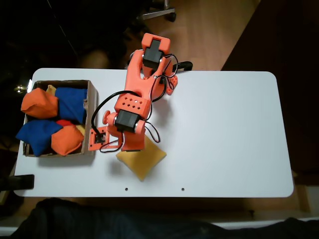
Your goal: Grasp a bag and put it in the box.
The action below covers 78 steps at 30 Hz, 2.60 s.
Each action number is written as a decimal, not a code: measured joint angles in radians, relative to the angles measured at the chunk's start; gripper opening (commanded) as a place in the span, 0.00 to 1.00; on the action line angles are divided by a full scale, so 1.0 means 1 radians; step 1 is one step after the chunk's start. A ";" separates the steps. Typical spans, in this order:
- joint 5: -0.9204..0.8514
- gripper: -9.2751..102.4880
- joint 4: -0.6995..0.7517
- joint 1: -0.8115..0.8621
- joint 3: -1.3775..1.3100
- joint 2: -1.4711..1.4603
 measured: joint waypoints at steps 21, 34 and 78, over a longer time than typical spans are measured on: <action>-0.459 0.09 -0.025 0.014 -0.002 -0.066; -0.667 0.30 0.002 0.020 -0.002 -0.106; -1.002 0.76 -0.103 0.095 0.150 -0.100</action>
